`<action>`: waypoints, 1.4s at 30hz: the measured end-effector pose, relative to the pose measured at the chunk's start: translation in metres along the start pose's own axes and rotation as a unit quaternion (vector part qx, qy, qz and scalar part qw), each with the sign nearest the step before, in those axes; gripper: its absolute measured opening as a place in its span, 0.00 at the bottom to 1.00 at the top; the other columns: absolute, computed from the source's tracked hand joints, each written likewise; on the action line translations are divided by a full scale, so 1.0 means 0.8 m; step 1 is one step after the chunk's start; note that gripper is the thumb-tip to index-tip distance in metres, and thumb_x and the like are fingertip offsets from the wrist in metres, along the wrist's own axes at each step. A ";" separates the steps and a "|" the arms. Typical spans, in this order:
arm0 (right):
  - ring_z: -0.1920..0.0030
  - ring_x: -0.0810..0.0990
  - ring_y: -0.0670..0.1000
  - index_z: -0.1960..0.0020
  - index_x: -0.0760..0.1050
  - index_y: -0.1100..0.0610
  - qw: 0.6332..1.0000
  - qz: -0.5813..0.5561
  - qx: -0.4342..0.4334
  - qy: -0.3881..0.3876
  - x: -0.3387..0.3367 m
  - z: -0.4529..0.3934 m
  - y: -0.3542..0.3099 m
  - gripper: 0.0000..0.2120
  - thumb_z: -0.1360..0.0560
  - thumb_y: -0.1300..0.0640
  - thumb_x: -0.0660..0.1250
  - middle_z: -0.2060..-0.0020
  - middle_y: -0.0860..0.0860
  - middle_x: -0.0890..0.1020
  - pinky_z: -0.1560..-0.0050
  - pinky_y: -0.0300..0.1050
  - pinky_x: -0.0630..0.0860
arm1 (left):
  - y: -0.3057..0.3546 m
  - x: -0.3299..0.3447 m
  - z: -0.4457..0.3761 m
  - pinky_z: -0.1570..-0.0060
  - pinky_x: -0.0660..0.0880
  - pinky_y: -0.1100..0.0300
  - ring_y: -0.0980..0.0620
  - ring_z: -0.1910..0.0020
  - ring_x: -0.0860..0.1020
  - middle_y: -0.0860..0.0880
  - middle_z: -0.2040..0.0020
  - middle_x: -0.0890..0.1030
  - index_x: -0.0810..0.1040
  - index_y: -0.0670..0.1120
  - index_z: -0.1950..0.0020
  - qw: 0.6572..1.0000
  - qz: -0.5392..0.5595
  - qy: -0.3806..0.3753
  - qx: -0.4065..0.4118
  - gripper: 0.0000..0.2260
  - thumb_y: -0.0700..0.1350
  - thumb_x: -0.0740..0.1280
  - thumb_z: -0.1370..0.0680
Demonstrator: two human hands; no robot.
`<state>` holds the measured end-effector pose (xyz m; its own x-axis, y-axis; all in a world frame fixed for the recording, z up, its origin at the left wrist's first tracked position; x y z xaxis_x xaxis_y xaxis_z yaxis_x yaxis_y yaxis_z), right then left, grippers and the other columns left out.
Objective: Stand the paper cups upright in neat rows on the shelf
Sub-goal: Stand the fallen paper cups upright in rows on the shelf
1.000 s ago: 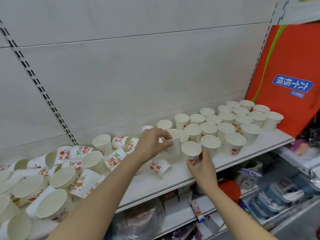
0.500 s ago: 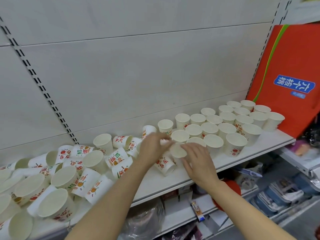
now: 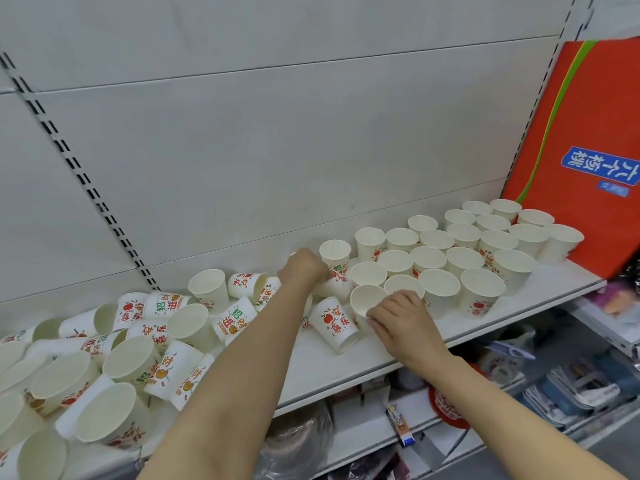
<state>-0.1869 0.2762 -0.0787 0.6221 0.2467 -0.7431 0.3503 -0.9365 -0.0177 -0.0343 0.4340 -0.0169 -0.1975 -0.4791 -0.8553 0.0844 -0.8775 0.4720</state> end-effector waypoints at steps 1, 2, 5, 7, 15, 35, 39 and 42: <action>0.60 0.77 0.54 0.59 0.79 0.55 1.000 -0.007 0.004 -0.002 -0.002 0.000 0.001 0.10 0.25 0.52 0.63 0.64 0.48 0.80 0.50 0.48 0.69 | -0.001 -0.003 0.000 0.43 0.75 0.52 0.48 0.48 0.79 0.51 0.50 0.82 0.78 0.49 0.50 1.000 0.005 0.006 0.015 0.14 0.53 0.75 0.31; 0.59 0.78 0.54 0.57 0.79 0.55 1.000 -0.014 0.010 0.000 -0.004 -0.001 0.002 0.09 0.25 0.52 0.63 0.63 0.48 0.80 0.50 0.48 0.69 | -0.002 -0.006 0.002 0.43 0.75 0.53 0.49 0.49 0.80 0.52 0.50 0.82 0.81 0.51 0.49 0.998 -0.017 0.021 0.052 0.13 0.52 0.75 0.31; 0.54 0.76 0.54 0.53 0.80 0.56 0.999 -0.025 0.028 0.023 -0.010 -0.008 -0.007 0.10 0.25 0.51 0.65 0.58 0.49 0.81 0.49 0.48 0.70 | -0.009 -0.006 0.017 0.45 0.69 0.55 0.49 0.49 0.79 0.53 0.52 0.83 0.82 0.53 0.51 0.961 -0.160 0.080 0.210 0.07 0.53 0.71 0.27; 0.51 0.75 0.54 0.51 0.79 0.56 0.999 -0.028 0.027 0.023 -0.012 -0.018 -0.018 0.10 0.25 0.50 0.65 0.54 0.49 0.81 0.48 0.48 0.69 | -0.017 0.002 0.022 0.45 0.67 0.54 0.48 0.50 0.78 0.52 0.54 0.83 0.82 0.52 0.54 0.934 -0.219 0.086 0.268 0.07 0.54 0.68 0.25; 0.43 0.70 0.57 0.42 0.73 0.54 0.967 0.038 0.019 -0.250 0.006 -0.071 -0.046 0.22 0.26 0.40 0.58 0.45 0.51 0.77 0.43 0.51 0.64 | -0.060 -0.060 -0.007 0.46 0.76 0.58 0.57 0.50 0.80 0.56 0.48 0.83 0.82 0.53 0.46 0.967 0.037 0.049 0.248 0.10 0.51 0.73 0.26; 0.61 0.77 0.54 0.65 0.77 0.52 0.980 0.046 0.114 -0.154 -0.013 -0.074 -0.069 0.11 0.35 0.45 0.75 0.67 0.46 0.79 0.54 0.47 0.58 | -0.057 -0.062 -0.046 0.58 0.68 0.60 0.48 0.49 0.78 0.51 0.51 0.81 0.76 0.53 0.58 0.966 -0.128 0.058 0.215 0.05 0.50 0.72 0.26; 0.65 0.75 0.52 0.68 0.76 0.51 0.981 0.067 0.129 -0.125 -0.010 -0.063 -0.078 0.12 0.39 0.50 0.79 0.71 0.44 0.78 0.57 0.45 0.57 | -0.069 -0.048 -0.033 0.56 0.70 0.59 0.49 0.46 0.78 0.51 0.48 0.82 0.82 0.52 0.50 0.954 -0.151 0.053 0.253 0.07 0.51 0.72 0.26; 0.66 0.75 0.52 0.69 0.77 0.52 0.981 0.082 0.122 -0.124 -0.002 -0.058 -0.083 0.12 0.41 0.52 0.81 0.72 0.44 0.79 0.56 0.44 0.57 | -0.080 -0.062 -0.025 0.51 0.70 0.58 0.50 0.42 0.77 0.53 0.43 0.79 0.81 0.55 0.44 0.951 -0.128 0.080 0.271 0.12 0.53 0.72 0.26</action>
<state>-0.1787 0.3491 -0.0453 0.4557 0.0484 -0.8888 0.0628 -0.9978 -0.0221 -0.0105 0.5132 -0.0088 0.0114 -0.2861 -0.9581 -0.4698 -0.8474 0.2475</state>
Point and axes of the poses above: each hand's wrist, its own z-axis away from the middle knuckle, its own x-axis out of the palm, y = z × x, the point moved 1 cm from there along -z, towards the middle knuckle
